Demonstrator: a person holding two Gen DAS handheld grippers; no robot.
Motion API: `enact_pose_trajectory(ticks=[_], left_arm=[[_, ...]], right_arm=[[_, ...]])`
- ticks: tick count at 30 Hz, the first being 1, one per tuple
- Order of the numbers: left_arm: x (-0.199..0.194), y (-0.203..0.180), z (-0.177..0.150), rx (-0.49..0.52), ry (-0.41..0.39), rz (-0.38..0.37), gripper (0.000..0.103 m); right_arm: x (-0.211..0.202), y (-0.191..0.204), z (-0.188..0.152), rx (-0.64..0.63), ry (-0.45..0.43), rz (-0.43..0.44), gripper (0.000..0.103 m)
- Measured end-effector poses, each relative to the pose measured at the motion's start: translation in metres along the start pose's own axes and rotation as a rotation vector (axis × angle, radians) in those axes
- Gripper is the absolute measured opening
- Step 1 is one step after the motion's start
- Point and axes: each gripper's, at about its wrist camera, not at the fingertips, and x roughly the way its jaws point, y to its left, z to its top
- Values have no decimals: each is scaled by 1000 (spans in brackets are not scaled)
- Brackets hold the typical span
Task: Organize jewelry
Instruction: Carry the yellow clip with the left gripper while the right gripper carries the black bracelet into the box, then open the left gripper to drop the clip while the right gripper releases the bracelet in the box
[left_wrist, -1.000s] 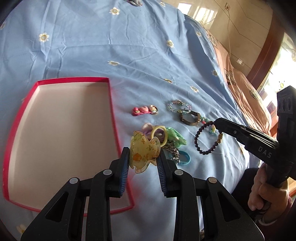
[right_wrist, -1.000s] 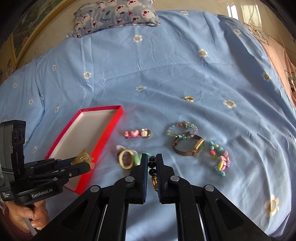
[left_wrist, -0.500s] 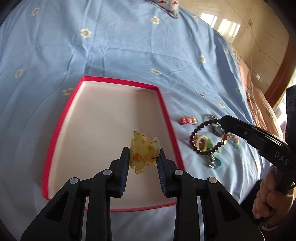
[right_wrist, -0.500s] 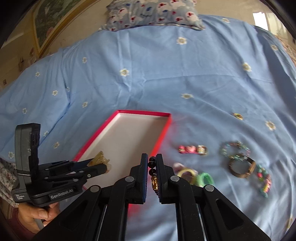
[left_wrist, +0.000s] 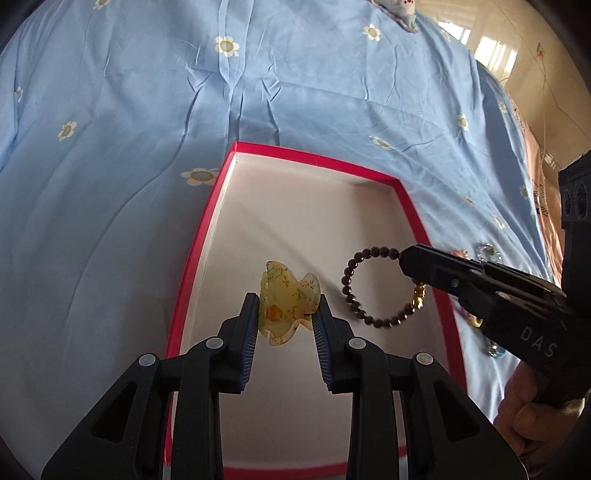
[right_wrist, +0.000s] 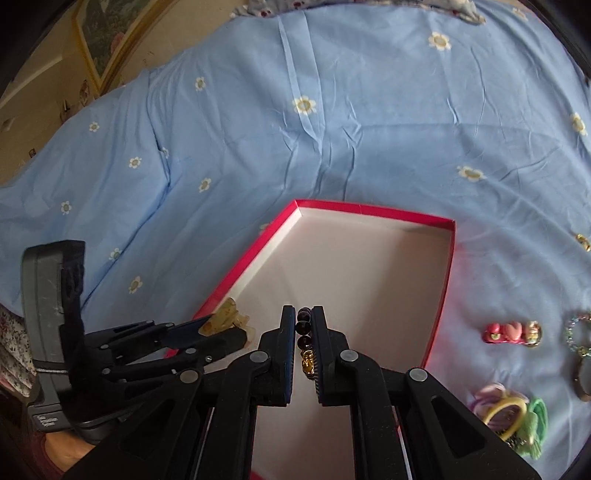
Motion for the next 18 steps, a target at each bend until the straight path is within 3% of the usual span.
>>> enact_pose_trajectory(ticks=[13, 17, 18], left_arm=[[33, -7, 7, 64, 50, 85, 28], [35, -7, 7, 69, 52, 82, 32], [35, -6, 8, 66, 53, 82, 36]], right_arm=[[36, -28, -7, 10, 98, -74, 8], [40, -26, -9, -7, 109, -98, 9], [40, -26, -9, -7, 110, -93, 13]])
